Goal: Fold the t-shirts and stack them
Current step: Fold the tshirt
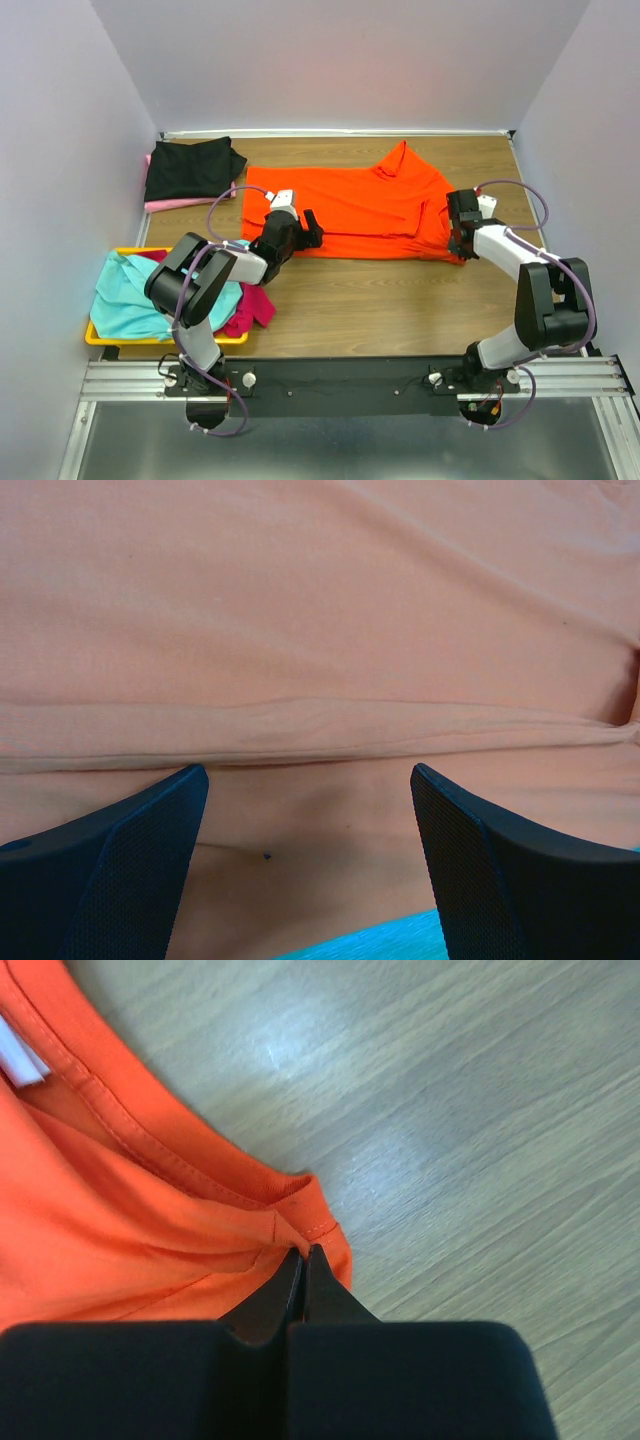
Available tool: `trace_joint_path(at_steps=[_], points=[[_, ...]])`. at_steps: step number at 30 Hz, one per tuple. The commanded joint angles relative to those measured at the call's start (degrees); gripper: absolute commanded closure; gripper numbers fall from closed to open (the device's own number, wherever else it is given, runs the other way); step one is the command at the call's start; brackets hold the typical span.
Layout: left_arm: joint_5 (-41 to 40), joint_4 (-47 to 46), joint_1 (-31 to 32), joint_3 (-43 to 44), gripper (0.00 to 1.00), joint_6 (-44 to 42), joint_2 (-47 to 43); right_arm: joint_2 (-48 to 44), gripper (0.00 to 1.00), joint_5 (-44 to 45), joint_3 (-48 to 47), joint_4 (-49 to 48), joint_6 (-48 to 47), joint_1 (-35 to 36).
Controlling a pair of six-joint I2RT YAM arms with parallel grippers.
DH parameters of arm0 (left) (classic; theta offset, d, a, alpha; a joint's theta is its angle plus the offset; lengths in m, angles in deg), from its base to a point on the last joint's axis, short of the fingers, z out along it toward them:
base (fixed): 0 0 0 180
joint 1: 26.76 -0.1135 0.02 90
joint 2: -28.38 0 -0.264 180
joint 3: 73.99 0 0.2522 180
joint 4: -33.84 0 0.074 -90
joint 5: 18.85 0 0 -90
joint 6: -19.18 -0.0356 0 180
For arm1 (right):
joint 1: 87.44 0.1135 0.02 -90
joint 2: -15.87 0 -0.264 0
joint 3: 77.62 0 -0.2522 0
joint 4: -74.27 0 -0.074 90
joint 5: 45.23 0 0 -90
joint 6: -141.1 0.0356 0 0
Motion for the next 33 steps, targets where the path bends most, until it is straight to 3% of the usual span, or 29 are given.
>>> trace_joint_path(at_steps=[1,11,16,20,26,30,33], points=[[-2.4,1.5,-0.9,-0.7,0.09,-1.5,1.4,0.8,0.99,5.4,-3.0,2.4,-1.0,-0.8],[-2.9,1.8,-0.9,-1.2,0.09,-1.8,0.3,2.6,0.88,10.1,-6.2,5.1,-3.0,-0.8],[-3.5,2.3,-1.0,-1.7,0.09,-1.9,-0.4,3.6,0.73,15.3,-6.9,7.5,-0.3,-0.8],[-3.4,2.3,-1.0,-1.7,0.09,-1.8,-0.8,2.9,0.48,16.0,-6.9,7.8,0.4,-0.7],[-2.2,2.5,-1.0,-1.7,0.09,-1.5,-1.4,-1.1,0.32,8.7,-5.6,7.0,0.6,-0.8],[-2.0,2.4,-1.0,-1.8,0.09,-1.5,-1.8,-6.7,0.27,-3.1,-2.3,3.9,0.0,-0.8],[-1.9,2.4,-1.0,-1.9,0.09,-1.5,-2.2,-8.5,0.25,-5.9,-0.7,3.5,1.0,-0.8]])
